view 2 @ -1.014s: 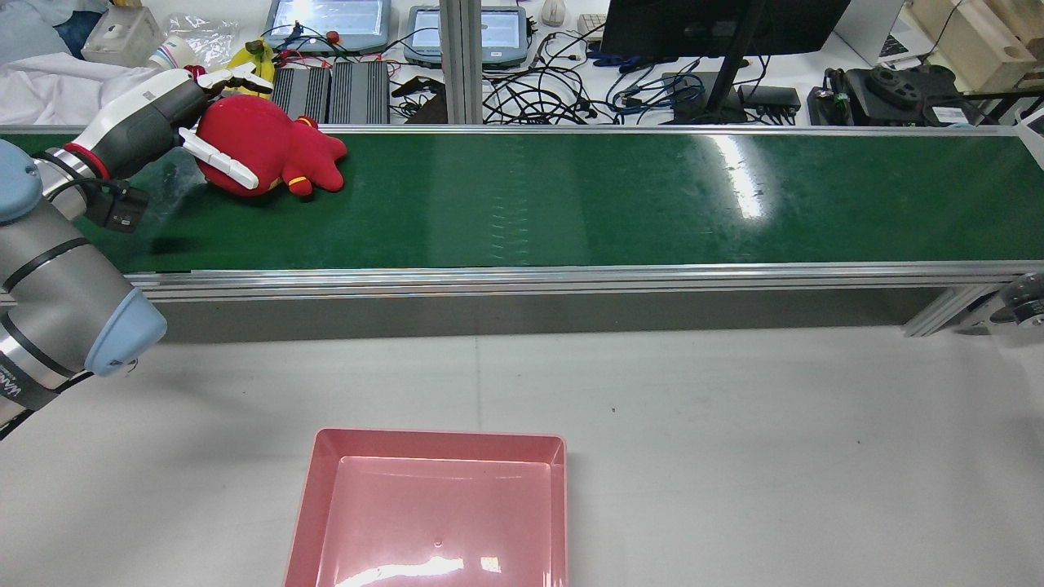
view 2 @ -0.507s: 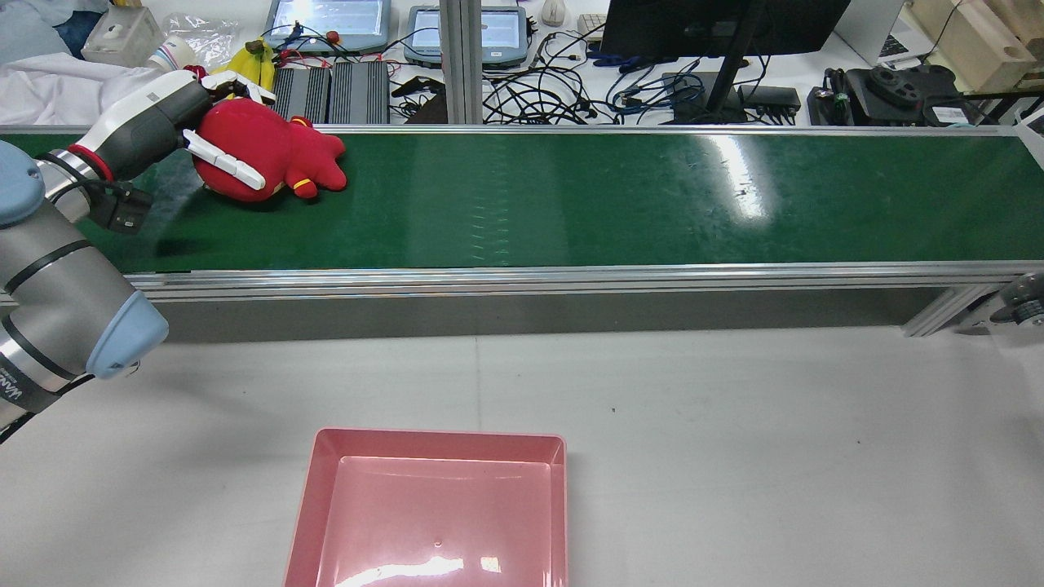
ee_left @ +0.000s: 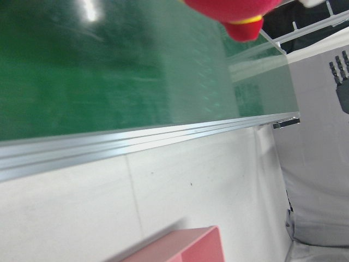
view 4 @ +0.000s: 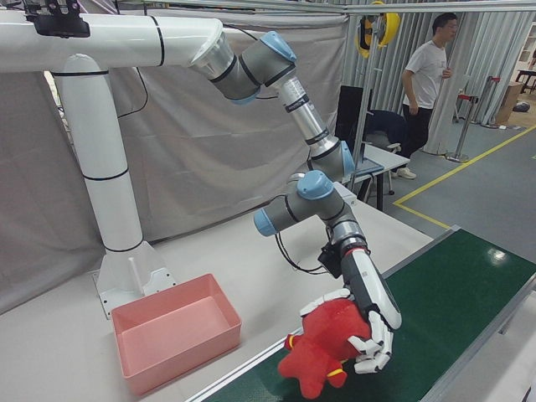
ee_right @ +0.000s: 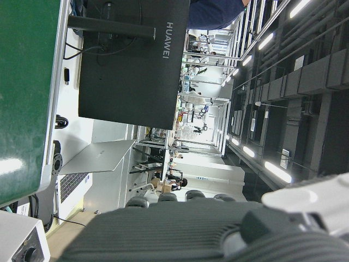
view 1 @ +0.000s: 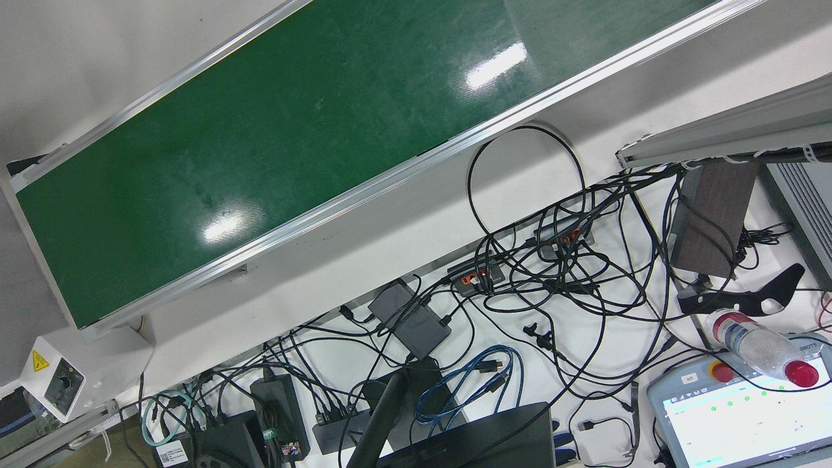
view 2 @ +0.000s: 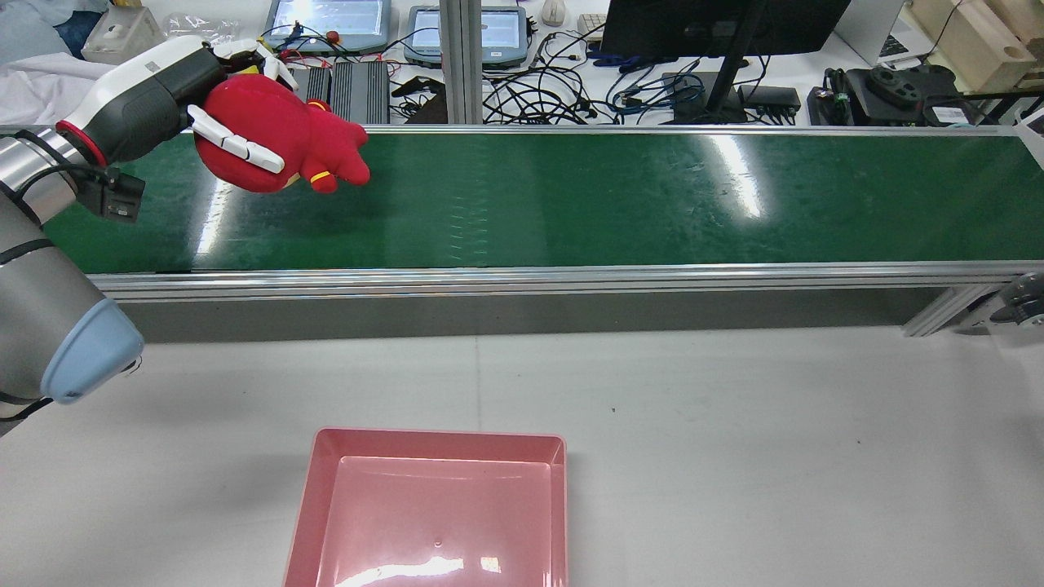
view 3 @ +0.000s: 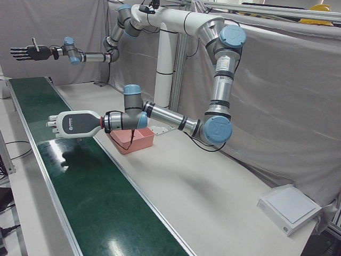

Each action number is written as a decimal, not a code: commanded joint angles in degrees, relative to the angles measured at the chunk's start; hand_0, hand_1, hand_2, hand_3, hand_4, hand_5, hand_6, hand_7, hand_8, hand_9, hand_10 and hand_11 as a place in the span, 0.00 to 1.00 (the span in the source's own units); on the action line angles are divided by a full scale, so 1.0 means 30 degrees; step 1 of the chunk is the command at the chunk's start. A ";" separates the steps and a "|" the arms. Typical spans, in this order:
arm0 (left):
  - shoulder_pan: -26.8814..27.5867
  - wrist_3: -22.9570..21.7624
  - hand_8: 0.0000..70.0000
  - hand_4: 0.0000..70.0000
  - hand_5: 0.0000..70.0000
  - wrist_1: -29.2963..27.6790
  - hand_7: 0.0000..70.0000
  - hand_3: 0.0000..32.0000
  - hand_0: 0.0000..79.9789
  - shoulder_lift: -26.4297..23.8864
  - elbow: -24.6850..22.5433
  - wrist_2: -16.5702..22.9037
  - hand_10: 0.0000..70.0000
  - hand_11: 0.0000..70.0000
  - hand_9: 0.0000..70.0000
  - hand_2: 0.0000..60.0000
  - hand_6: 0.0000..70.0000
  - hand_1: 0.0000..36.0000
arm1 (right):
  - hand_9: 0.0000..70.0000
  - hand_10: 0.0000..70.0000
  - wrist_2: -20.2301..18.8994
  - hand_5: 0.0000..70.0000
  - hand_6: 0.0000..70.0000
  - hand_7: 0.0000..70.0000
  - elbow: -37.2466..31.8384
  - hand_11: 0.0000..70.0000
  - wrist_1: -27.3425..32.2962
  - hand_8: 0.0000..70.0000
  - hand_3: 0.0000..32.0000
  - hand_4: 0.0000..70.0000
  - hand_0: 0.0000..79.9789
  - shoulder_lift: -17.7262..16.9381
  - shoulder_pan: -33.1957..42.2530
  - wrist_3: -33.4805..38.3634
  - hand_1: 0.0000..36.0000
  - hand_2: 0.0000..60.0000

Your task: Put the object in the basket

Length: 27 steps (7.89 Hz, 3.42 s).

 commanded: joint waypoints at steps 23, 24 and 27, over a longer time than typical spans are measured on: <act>0.8234 -0.0366 0.45 0.13 1.00 0.6234 0.39 0.00 0.65 0.3584 -1.1292 0.1304 0.30 0.45 0.67 0.00 0.20 0.20 | 0.00 0.00 0.0000 0.00 0.00 0.00 0.0005 0.00 0.0000 0.00 0.00 0.00 0.00 0.0000 0.0000 0.0000 0.00 0.00; 0.7470 -0.1307 0.45 0.14 1.00 0.5387 0.39 0.00 0.65 0.4344 -1.1351 0.1304 0.30 0.44 0.67 0.00 0.20 0.21 | 0.00 0.00 0.0000 0.00 0.00 0.00 0.0005 0.00 0.0000 0.00 0.00 0.00 0.00 0.0000 0.0000 0.0000 0.00 0.00; 0.5156 -0.3304 0.45 0.16 1.00 0.3828 0.38 0.00 0.65 0.5492 -1.1439 0.1304 0.30 0.45 0.66 0.00 0.20 0.27 | 0.00 0.00 0.0000 0.00 0.00 0.00 0.0005 0.00 0.0000 0.00 0.00 0.00 0.00 0.0000 0.0000 0.0000 0.00 0.00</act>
